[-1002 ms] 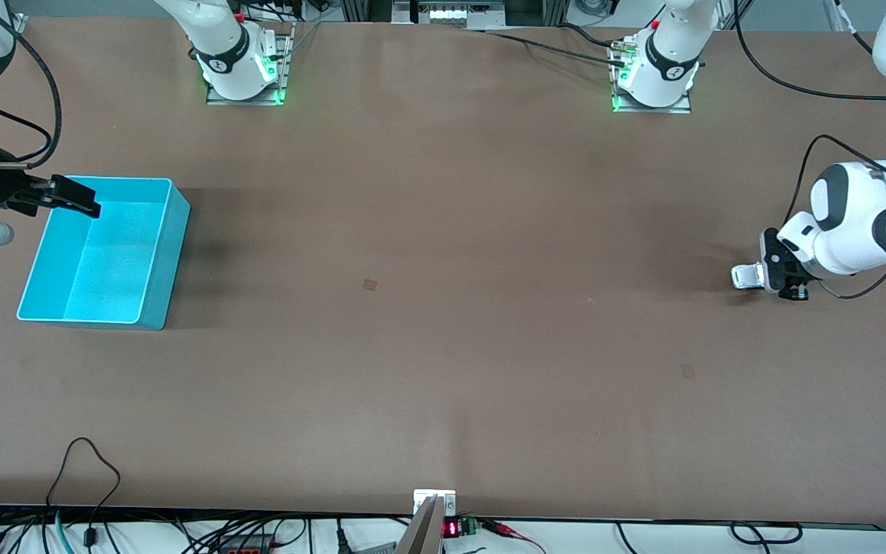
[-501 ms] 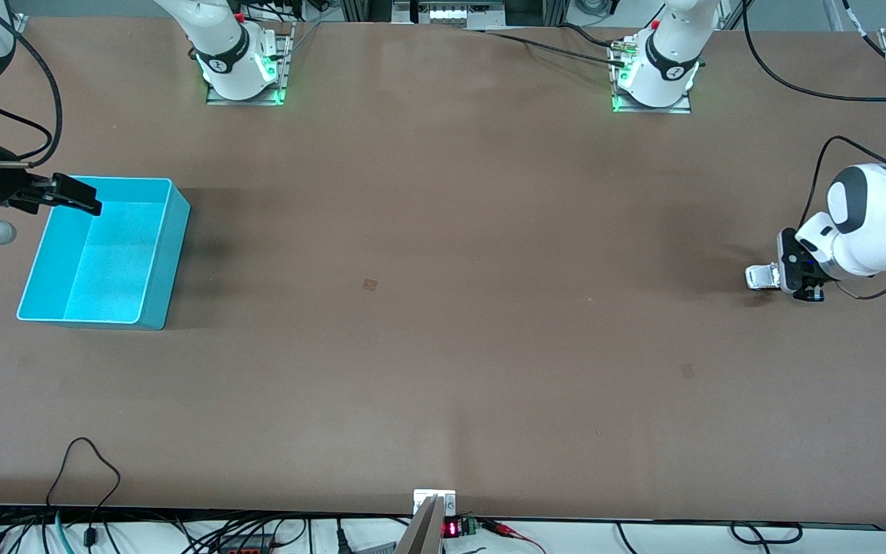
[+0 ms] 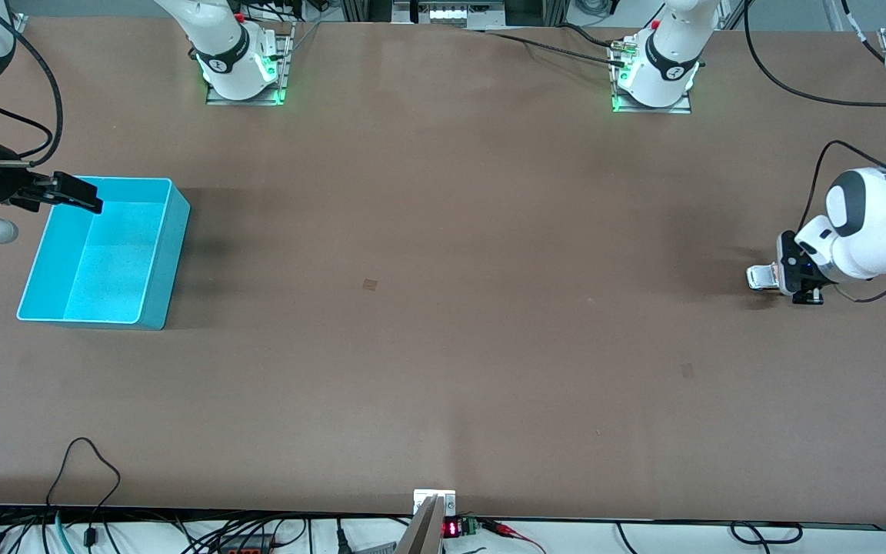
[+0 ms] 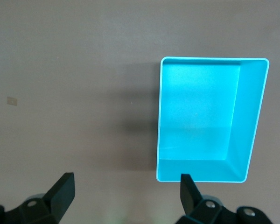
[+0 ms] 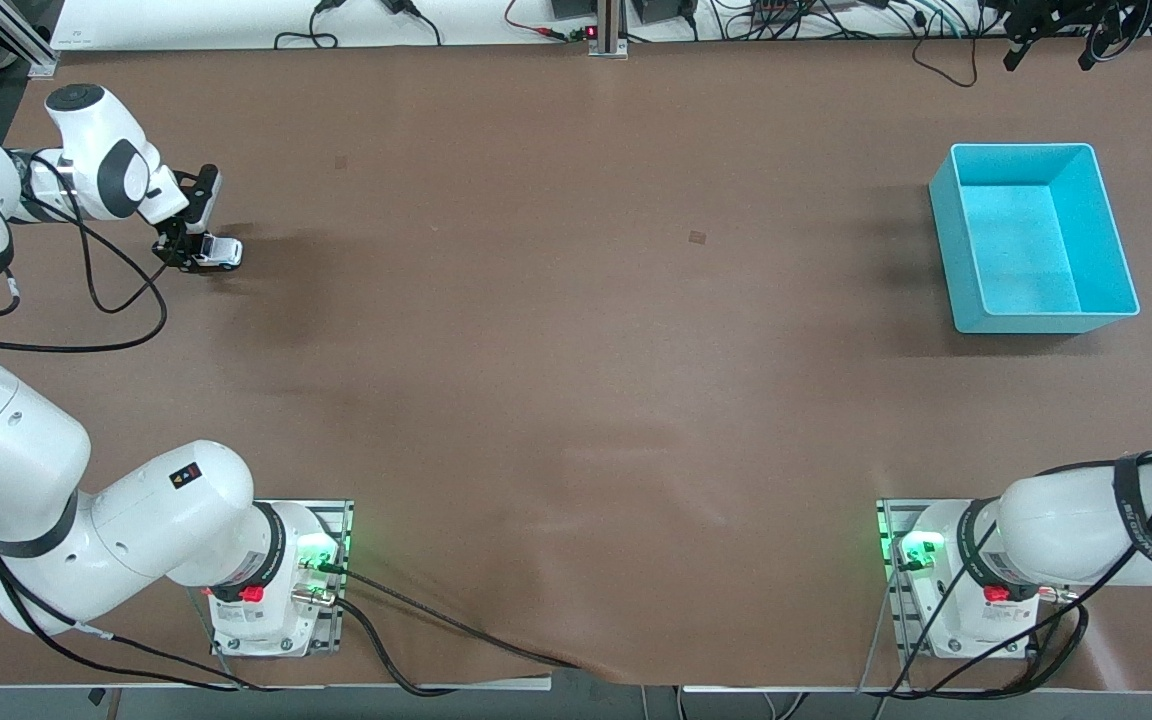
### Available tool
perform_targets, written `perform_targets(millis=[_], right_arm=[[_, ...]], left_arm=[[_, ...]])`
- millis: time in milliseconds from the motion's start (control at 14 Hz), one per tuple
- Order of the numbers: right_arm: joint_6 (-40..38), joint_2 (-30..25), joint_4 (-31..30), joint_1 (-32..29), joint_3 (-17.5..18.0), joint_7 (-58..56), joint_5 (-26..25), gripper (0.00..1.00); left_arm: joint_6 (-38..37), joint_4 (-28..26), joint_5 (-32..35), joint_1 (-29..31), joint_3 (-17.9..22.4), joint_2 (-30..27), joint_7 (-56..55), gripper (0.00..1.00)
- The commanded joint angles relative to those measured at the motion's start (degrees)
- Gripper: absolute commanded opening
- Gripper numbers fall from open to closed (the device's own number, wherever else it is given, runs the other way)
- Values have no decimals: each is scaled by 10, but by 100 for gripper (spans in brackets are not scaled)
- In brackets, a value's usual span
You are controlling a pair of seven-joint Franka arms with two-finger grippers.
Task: Wind and store white jeep toy
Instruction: 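Open the left gripper to release the wound jeep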
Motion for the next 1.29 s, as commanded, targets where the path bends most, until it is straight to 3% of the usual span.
perform_targets(millis=[0, 143, 501, 1217], right_arm=[[-10, -9, -3, -3, 1, -9, 6, 100], [-12, -9, -3, -3, 1, -9, 6, 100], [-11, -9, -3, -3, 1, -9, 6, 100], [-13, -9, -3, -3, 1, -9, 6, 100]], left_arm=[[-40, 25, -45, 0, -32, -31, 14, 100], [-83, 25, -59, -3, -54, -69, 14, 100], [-174, 26, -103, -24, -63, -130, 14, 100], [-176, 68, -201, -59, -63, -152, 1, 100]])
